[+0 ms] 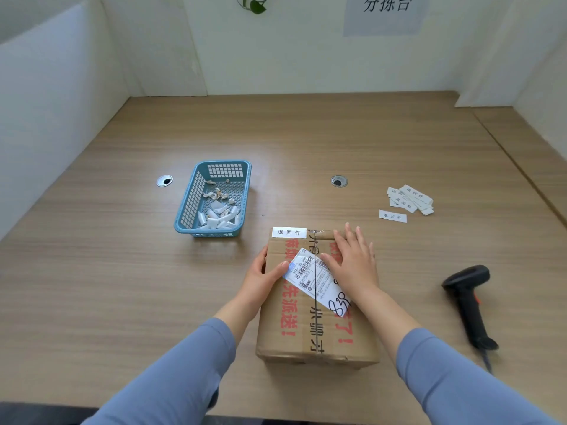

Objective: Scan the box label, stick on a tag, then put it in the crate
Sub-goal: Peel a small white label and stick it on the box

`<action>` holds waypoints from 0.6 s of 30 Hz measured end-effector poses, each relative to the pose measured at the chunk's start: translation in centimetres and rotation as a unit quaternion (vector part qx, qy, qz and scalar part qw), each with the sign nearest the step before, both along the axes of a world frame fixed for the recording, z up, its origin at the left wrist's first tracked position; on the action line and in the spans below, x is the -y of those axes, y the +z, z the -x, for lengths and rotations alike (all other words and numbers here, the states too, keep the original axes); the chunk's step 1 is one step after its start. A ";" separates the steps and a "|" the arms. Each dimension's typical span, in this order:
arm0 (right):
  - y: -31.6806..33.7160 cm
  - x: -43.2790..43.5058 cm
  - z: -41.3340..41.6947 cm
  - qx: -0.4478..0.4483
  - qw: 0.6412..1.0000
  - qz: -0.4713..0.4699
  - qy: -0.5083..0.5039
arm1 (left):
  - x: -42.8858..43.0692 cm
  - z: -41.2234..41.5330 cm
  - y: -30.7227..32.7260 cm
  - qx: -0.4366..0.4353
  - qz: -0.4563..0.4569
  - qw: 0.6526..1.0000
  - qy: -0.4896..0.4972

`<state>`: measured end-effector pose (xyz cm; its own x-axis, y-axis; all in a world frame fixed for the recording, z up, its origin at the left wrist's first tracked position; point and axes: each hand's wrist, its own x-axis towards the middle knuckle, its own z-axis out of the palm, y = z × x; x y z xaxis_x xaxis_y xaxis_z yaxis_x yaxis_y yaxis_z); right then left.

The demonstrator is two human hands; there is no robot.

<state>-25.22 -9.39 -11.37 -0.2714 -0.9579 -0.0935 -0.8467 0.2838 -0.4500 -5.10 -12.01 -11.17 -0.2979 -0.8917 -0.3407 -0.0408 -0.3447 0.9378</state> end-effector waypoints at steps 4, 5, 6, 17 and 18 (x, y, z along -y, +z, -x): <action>-0.2 -1.5 0.9 0.105 0.994 0.011 -0.009 | -1.0 -0.4 -0.7 0.018 0.013 1.000 -0.002; -0.3 -1.9 1.0 0.140 0.990 0.015 -0.015 | -1.2 -0.5 -0.8 0.029 0.017 0.999 -0.002; -0.3 -2.3 1.1 0.173 0.984 0.021 -0.021 | -1.5 -0.6 -0.8 0.040 0.018 0.999 -0.002; -0.8 -6.6 1.2 0.336 0.940 0.026 -0.048 | -3.7 -0.9 -0.5 0.157 0.090 0.983 -0.039; -0.9 -6.9 1.1 0.338 0.939 0.030 -0.047 | -3.9 -1.0 -0.5 0.165 0.095 0.981 -0.043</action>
<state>-26.35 -2.47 -12.31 -0.2529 -0.9416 -0.2223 -0.3341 0.3006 -0.8933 -4.07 -8.10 -11.72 -0.2761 -0.9248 -0.2618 -0.3736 -0.1478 0.9157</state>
